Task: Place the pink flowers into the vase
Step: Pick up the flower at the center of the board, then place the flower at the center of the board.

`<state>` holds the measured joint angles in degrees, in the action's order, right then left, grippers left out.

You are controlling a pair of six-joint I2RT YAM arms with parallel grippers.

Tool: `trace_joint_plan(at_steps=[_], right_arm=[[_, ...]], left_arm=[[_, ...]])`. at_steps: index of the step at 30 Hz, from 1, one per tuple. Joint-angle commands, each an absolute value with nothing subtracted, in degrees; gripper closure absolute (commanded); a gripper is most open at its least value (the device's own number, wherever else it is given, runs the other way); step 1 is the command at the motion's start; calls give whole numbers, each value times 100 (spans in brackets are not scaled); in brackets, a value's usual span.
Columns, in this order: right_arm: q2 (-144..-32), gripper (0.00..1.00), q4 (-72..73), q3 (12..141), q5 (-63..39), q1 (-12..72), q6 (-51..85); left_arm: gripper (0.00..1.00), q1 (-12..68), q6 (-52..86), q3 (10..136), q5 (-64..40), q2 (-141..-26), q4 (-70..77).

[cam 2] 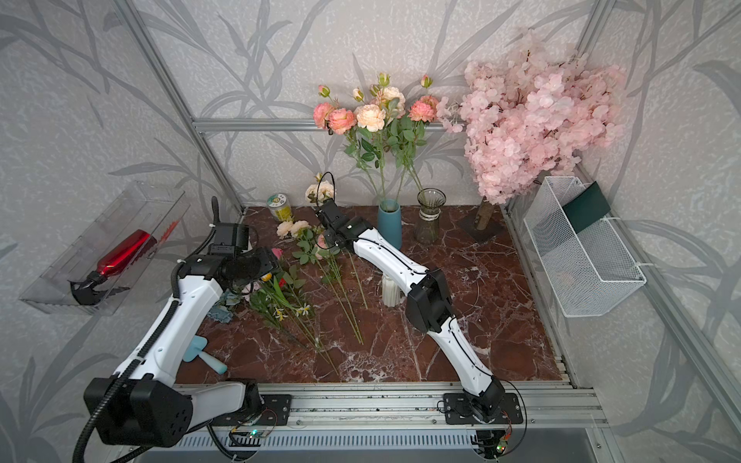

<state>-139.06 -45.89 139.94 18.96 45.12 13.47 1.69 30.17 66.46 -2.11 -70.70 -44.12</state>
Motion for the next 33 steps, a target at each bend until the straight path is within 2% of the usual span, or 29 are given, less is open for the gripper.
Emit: trace_joint_plan(at_steps=[1, 16, 19, 21, 24, 30, 33], right_arm=[[-14218, 100, -4882, 14044, 1728, 4457, 1199], [-14872, 100, -4962, 14108, 1634, 4456, 1272], [-15019, 86, -5238, 14441, 1679, 4455, 1320], [-14950, 78, -5224, 14449, 1674, 4456, 1328], [-14650, 70, -5077, 14302, 1696, 4490, 1265], [-13904, 65, -4894, 14012, 1610, 4539, 1120], [-13207, 65, -4300, 13254, 1408, 4600, 934]], left_arm=[[29, 133, 3016, 6552, -273, -7049, -4359], [29, 139, 3032, 6538, -279, -7048, -4347], [30, 136, 3027, 6505, -394, -7062, -4296], [36, 148, 2999, 6493, -688, -7129, -4198], [37, 230, 3040, 6568, -774, -7317, -4240], [33, 595, 3044, 6859, -502, -7558, -4414], [33, 736, 3151, 6864, -405, -7622, -4408]])
